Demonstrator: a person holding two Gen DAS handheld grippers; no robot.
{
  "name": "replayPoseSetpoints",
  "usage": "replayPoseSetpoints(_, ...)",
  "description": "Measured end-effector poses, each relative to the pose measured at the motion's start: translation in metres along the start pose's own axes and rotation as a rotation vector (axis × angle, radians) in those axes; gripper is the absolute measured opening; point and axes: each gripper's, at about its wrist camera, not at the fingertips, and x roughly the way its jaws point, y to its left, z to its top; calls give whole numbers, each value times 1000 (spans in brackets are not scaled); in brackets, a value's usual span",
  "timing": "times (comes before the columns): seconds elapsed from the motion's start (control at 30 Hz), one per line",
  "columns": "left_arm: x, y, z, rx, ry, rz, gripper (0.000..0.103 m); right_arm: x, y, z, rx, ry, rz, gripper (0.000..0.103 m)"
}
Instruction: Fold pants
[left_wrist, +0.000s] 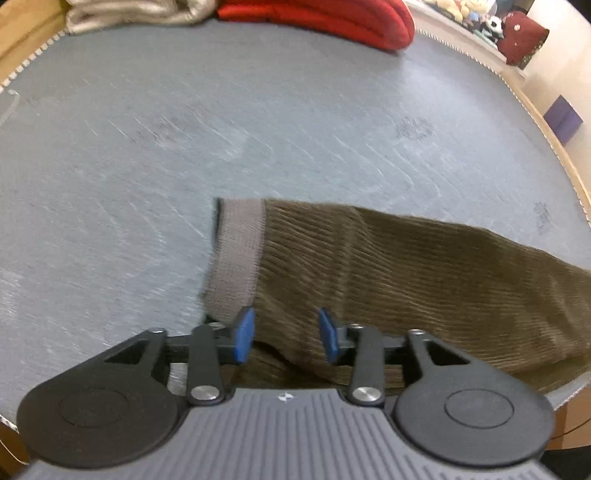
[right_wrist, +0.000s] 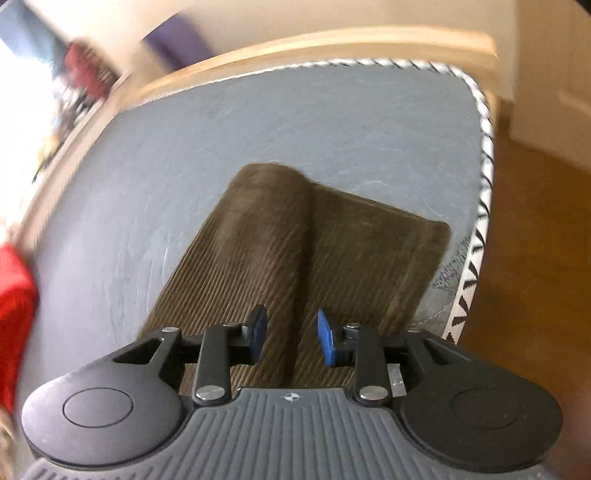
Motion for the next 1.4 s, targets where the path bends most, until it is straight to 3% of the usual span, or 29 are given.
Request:
replayPoseSetpoints(0.13,15,-16,5,45,25,21,48,27,-14,7,97,59,44,39)
replayPoseSetpoints(0.3,20,-26,9,57,29,29,49,67,0,4,26,147,24,41)
replayPoseSetpoints(0.5,27,-30,16,70,27,56,49,74,36,10,-95,-4,-22,38)
replayPoseSetpoints(0.6,29,-34,16,84,29,59,49,87,40,6,-72,8,-41,30)
replayPoseSetpoints(0.63,30,-34,16,86,32,61,49,83,43,8,-62,-2,9,25)
replayPoseSetpoints(0.67,30,-34,16,86,33,61,49,74,53,11,-94,-24,123,24)
replayPoseSetpoints(0.7,29,-35,16,87,32,60,49,57,64,14,-166,-73,282,20)
replayPoseSetpoints(0.73,29,-35,16,90,31,60,49,33,76,13,-274,-190,451,17)
replayPoseSetpoints(0.77,29,-36,16,93,32,62,49,21,80,12,-315,-249,482,17)
replayPoseSetpoints(0.8,30,-36,16,94,33,62,49,21,78,12,-297,-249,458,17)
replayPoseSetpoints(0.93,29,-42,16,107,27,53,49,58,52,13,-176,-96,141,23)
replayPoseSetpoints(0.97,29,-43,15,108,29,53,49,63,47,12,-163,-75,117,23)
replayPoseSetpoints(1.07,29,-46,15,115,30,48,49,74,43,9,-106,-14,157,27)
replayPoseSetpoints(1.2,30,-48,14,118,34,48,49,76,67,2,-136,-33,216,37)
replayPoseSetpoints(1.4,31,-39,16,86,44,44,49,94,130,-17,-307,-31,233,41)
